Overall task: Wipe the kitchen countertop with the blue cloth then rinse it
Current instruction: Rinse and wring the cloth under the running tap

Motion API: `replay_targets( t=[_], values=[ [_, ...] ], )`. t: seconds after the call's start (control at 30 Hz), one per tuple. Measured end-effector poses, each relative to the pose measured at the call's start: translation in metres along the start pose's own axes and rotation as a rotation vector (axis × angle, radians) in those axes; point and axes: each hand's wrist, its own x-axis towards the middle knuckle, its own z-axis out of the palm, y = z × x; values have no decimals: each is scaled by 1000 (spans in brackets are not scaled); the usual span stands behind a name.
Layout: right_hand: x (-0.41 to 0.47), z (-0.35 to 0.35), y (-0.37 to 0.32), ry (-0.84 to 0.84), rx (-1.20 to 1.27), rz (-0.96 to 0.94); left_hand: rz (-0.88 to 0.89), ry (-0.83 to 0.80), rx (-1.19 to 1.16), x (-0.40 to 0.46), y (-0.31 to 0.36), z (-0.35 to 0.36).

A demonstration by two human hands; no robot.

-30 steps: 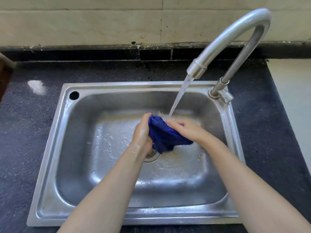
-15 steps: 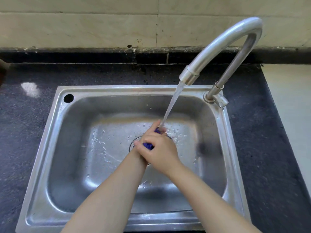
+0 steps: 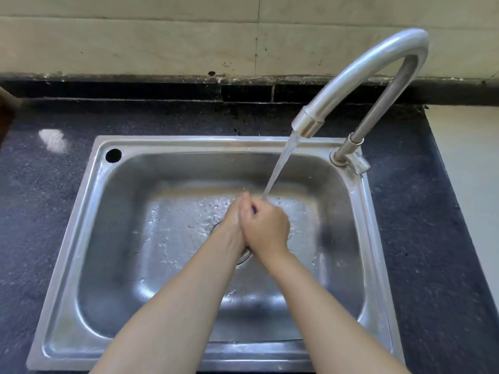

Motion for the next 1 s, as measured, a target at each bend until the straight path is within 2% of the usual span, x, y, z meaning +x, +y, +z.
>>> replay_targets(
  t=[0.07, 0.13, 0.2, 0.27, 0.33, 0.43, 0.5, 0.57, 0.67, 0.73, 0.8, 0.9, 0.97, 1.0],
  values=[
    [28, -3, 17, -48, -28, 182, -178, -43, 145, -10, 1, 6],
    [44, -9, 31, -67, -47, 268, -252, -10, 218, -12, 0, 7],
    [33, -8, 27, -20, 8, 242, -206, 94, 230, -10, 5, 5],
    [5, -2, 9, -29, 74, 135, -148, 94, 204, -4, 14, -3],
    [-14, 5, -5, -61, 39, 34, -123, 106, 239, -1, 21, -9],
    [10, 7, 5, -29, -37, 143, -220, 20, 248, -11, 15, -6],
    [37, 2, 23, -100, -50, 273, -251, -60, 265, -19, 10, -2],
    [52, -3, 38, -197, -37, 309, -205, -74, 408, -21, 11, -5],
    [53, -24, 34, -372, 123, 237, -29, -131, 892, -25, 34, -18],
    [50, -44, 20, -577, 190, 171, 141, -330, 1103, -31, 50, -25],
    [51, -58, 7, -728, 176, 114, 219, -510, 1171, -38, 58, -25],
    [58, -70, -2, -708, 184, 46, 385, -478, 1226, -34, 58, -23],
    [63, -74, 1, -568, 255, 24, 430, -422, 1241, -35, 57, -19],
    [62, -75, 5, -494, 369, 61, 417, -391, 1189, -35, 56, -18]
  ],
)
